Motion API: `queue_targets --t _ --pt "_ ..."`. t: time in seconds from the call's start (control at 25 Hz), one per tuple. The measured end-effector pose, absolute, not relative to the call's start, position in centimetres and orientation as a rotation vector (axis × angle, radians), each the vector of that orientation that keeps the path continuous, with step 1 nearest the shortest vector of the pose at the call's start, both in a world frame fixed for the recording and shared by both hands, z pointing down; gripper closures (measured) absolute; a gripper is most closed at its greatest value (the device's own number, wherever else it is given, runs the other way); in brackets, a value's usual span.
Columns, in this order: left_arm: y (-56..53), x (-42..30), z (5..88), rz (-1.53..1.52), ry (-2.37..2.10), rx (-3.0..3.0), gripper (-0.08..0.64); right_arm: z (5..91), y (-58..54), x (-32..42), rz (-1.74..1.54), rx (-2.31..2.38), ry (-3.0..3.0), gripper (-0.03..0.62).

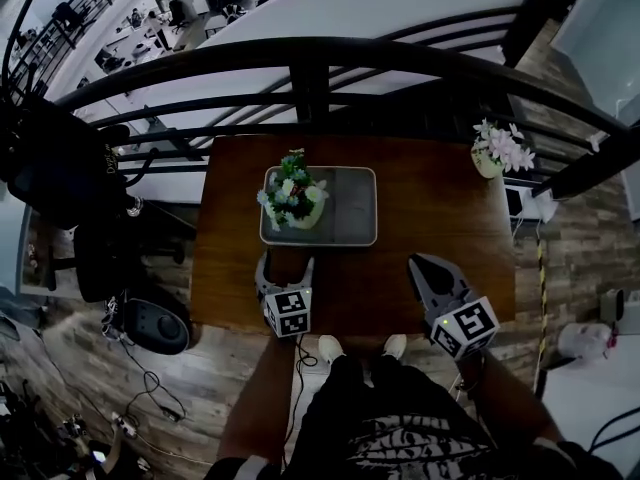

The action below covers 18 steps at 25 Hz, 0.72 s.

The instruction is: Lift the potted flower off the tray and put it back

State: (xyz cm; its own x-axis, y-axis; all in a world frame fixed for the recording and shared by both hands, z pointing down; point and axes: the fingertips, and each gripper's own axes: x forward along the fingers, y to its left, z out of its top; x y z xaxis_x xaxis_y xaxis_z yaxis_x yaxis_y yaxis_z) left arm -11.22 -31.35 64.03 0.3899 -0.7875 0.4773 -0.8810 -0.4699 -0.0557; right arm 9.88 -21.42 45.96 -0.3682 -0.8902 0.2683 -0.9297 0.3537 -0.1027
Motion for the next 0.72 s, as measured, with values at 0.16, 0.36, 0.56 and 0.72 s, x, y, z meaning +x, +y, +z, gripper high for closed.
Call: queue_targets --t 0.16,0.36,0.56,0.72 --pt "-26.9 -9.1 57.6 0.527 -1.497 2.452 0.26 45.7 -20.9 11.4 0.377 1.653 -2.48 0.594" --pt "-24.0 -4.3 48.8 0.243 -1.467 2.566 0.49 44.9 -20.2 12.6 0.349 1.624 -2.524 0.594" --pt "-22.0 -0.7 44.3 0.115 -1.39 2.59 0.552 44.0 -19.1 12.4 0.324 1.6 -2.571 0.594" --pt "-21.0 1.2 43.7 0.12 -1.371 2.6 0.552 43.7 -18.0 11.9 0.292 1.587 -2.586 0.594"
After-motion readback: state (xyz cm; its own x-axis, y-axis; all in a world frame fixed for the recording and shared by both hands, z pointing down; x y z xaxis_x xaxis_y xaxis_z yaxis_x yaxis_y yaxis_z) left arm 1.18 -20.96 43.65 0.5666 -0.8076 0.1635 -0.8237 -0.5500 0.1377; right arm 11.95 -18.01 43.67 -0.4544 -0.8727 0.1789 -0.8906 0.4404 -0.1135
